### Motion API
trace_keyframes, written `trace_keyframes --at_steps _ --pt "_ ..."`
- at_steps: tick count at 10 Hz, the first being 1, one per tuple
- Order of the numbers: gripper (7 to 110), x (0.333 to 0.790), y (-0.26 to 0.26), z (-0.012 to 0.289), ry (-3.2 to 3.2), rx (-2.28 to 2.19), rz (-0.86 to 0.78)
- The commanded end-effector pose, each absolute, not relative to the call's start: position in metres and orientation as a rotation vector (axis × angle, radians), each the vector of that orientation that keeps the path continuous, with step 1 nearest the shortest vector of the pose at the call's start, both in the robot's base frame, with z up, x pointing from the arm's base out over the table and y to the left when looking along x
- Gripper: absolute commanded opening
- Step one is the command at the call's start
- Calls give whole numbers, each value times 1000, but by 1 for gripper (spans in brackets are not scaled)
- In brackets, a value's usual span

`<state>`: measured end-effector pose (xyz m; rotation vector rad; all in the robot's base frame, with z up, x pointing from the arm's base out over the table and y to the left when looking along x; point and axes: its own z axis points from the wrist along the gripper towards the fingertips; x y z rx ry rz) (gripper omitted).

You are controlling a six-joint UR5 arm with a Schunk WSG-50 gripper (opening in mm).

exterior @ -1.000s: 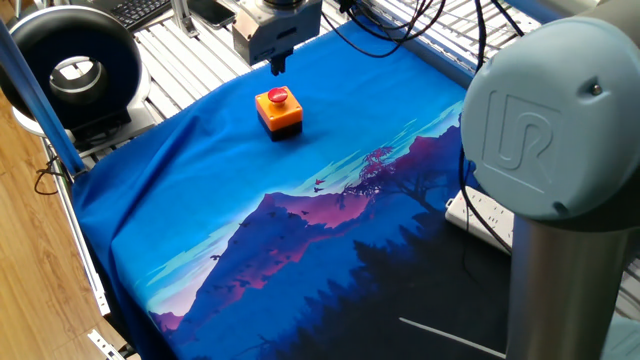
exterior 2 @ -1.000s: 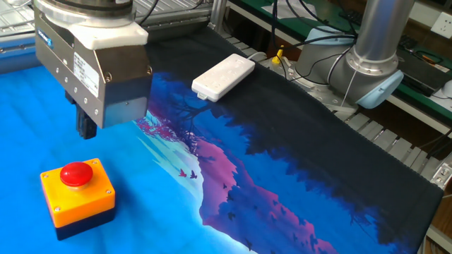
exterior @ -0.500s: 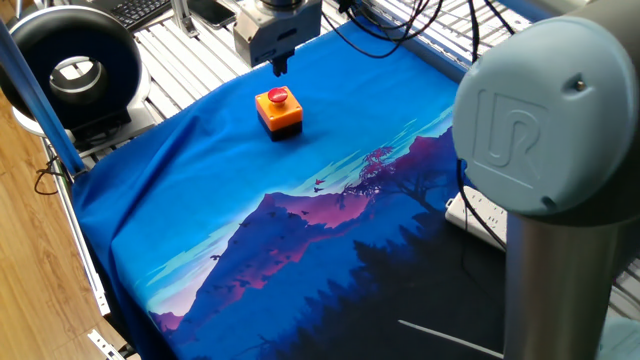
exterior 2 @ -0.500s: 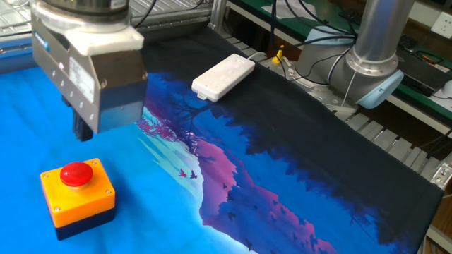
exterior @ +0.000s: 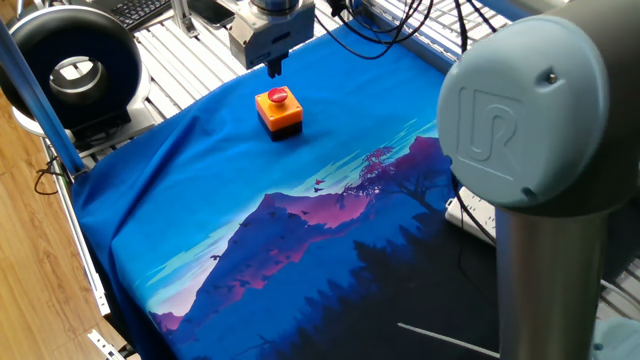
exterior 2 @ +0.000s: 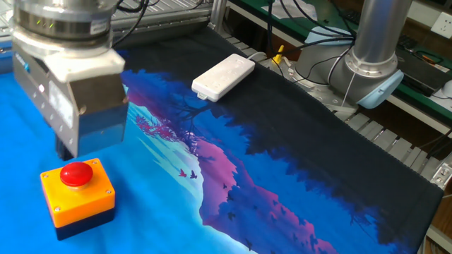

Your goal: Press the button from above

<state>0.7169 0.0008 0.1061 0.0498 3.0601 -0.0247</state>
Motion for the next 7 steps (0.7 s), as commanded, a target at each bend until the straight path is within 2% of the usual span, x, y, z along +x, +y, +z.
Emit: trace_keyframes --at_steps 1,7 --pt "7 724 3 97 3053 48 22" --pt "7 708 9 98 3058 119 112"
